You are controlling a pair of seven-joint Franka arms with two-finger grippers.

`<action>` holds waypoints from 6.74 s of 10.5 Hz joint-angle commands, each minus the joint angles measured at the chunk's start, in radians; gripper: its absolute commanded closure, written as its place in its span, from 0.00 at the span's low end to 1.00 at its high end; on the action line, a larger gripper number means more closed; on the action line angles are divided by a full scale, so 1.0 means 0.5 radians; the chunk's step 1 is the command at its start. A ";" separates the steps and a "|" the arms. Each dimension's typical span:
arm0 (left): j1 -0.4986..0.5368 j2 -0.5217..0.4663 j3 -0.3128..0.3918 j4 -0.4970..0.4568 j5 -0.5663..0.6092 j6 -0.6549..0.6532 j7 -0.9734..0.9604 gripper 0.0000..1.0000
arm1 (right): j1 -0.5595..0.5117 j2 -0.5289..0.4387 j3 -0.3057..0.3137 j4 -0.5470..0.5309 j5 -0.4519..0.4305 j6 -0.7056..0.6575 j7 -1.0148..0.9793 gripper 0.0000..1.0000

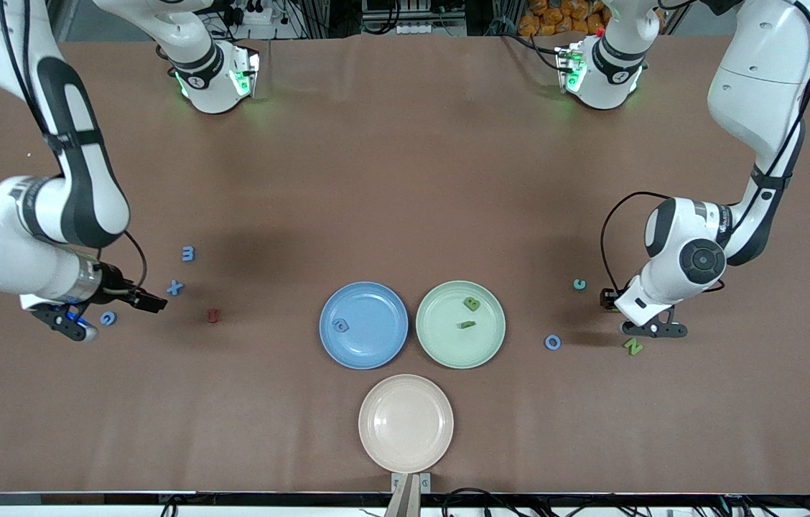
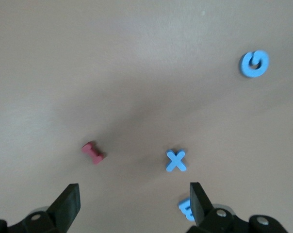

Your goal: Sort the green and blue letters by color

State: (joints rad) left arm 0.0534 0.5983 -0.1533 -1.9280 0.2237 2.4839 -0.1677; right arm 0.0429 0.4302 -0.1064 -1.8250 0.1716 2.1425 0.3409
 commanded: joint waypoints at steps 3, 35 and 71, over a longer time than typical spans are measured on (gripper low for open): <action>-0.009 0.009 -0.019 -0.001 0.059 0.033 -0.063 1.00 | -0.070 0.186 0.013 -0.092 0.099 0.252 0.024 0.00; 0.329 0.346 -0.264 0.626 0.025 0.024 1.740 0.04 | -0.006 0.137 0.016 -0.664 -0.030 1.148 0.033 0.00; -0.555 0.245 -0.258 0.678 -0.245 -0.215 -0.342 1.00 | 0.733 0.406 0.363 0.668 0.295 0.314 1.282 1.00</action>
State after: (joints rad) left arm -0.1821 0.7202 -0.2986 -1.5983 0.1167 2.3931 -0.2402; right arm 0.3812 0.5618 0.0809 -1.5499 0.3020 2.2929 0.9669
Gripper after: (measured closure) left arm 0.674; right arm 0.819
